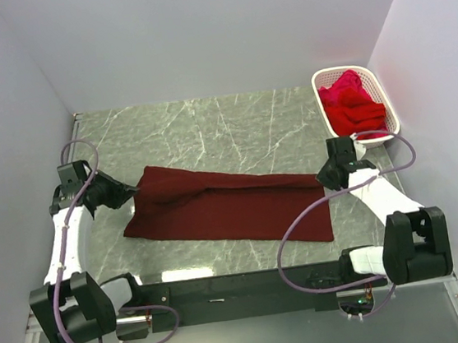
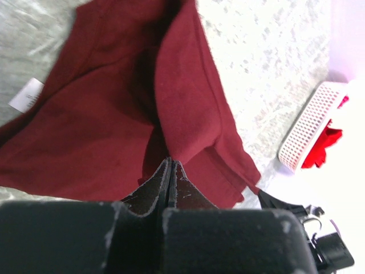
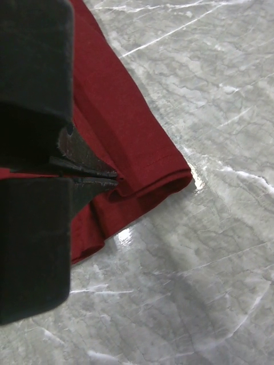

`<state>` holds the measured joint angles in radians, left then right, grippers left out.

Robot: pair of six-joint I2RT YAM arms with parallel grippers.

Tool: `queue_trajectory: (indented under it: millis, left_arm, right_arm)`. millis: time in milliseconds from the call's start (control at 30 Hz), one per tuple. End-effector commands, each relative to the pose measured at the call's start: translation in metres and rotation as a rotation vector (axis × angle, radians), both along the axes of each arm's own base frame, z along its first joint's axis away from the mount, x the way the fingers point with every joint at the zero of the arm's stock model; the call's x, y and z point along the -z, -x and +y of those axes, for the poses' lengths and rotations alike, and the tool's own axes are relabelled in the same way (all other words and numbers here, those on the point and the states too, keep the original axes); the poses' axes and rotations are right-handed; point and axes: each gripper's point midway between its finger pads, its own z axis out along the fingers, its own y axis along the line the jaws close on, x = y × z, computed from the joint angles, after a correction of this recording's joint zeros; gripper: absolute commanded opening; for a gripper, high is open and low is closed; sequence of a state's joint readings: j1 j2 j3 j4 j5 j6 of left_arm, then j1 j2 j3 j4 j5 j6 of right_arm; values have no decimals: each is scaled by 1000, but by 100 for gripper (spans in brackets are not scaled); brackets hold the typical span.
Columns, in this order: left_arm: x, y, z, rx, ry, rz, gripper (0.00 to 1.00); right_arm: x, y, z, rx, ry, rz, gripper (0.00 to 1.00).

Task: Fold and stack the t-shirts
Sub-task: Fold the tshirt

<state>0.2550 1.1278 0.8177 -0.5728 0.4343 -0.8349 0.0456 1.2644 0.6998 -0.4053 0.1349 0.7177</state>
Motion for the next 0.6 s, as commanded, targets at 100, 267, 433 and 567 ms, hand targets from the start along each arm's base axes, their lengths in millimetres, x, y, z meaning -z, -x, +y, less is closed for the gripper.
queue_trajectory:
  millis: [100, 267, 433, 567]
  left_arm:
    - [-26, 3, -11, 30, 55, -66, 1]
    - [-29, 10, -13, 31, 58, -70, 1]
    - [-22, 19, -15, 24, 59, -61, 1]
    - [-12, 26, -16, 25, 57, -45, 1]
  right_arm:
    - [-5, 6, -6, 25, 9, -16, 0]
    - [-1, 15, -4, 22, 0, -14, 0]
    - [9, 28, 1, 20, -33, -3, 0]
    - [17, 36, 4, 20, -48, 2, 0]
